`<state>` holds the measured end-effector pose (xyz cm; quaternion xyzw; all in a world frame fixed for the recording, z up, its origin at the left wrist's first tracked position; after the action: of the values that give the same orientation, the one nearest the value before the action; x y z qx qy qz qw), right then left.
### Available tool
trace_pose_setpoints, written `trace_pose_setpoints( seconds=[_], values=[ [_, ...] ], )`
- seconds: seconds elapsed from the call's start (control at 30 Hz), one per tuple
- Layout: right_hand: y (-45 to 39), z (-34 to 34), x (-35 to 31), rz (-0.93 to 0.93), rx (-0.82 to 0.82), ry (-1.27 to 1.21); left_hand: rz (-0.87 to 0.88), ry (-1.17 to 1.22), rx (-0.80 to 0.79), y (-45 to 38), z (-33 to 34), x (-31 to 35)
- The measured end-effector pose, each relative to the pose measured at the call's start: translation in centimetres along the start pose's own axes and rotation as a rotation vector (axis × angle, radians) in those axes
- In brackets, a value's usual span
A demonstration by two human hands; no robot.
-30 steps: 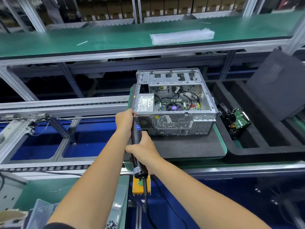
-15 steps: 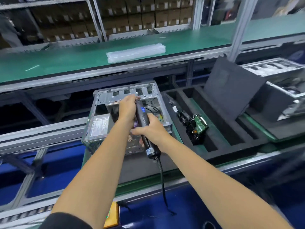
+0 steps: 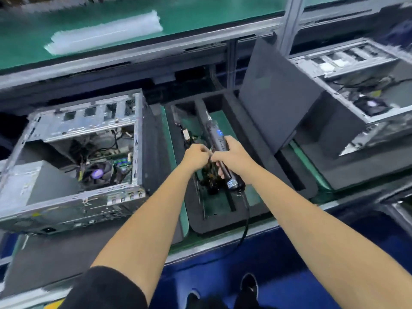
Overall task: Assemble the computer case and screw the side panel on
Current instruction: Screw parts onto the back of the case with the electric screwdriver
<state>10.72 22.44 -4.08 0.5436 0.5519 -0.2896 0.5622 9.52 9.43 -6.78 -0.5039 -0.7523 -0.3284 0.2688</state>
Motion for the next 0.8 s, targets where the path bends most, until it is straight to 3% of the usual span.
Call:
trace_pose_setpoints(
  seconds=[0.13,0.27,0.37,0.8],
  values=[
    [-2.6,-0.2,1.9,0.05,-0.007,-0.005,0.155,-0.67,-0.36,0.3,5.1,-2.6],
    [-4.3,0.1,2.5,0.054,-0.013,-0.044,0.198,-1.0,-0.69,2.2,9.4,-6.1],
    [-5.1,0.2,2.3,0.069,-0.053,-0.09,0.267,-1.094,-0.673,3.0,11.3,-7.7],
    [-6.9,0.2,2.3,0.095,-0.067,-0.11,0.394,-0.999,-0.688,3.2,14.1,-8.5]
  ],
)
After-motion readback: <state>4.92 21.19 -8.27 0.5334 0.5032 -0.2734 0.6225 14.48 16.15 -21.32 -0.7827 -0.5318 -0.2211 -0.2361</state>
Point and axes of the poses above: each hand's wrist, its own y-axis away from the middle knuckle, its own z-axis out of the palm, x = y × z, the point moved 6 cm from there along -y, towards the middle knuckle, and after that the axes turned 7 degrees about x, right-handed, at the moved point
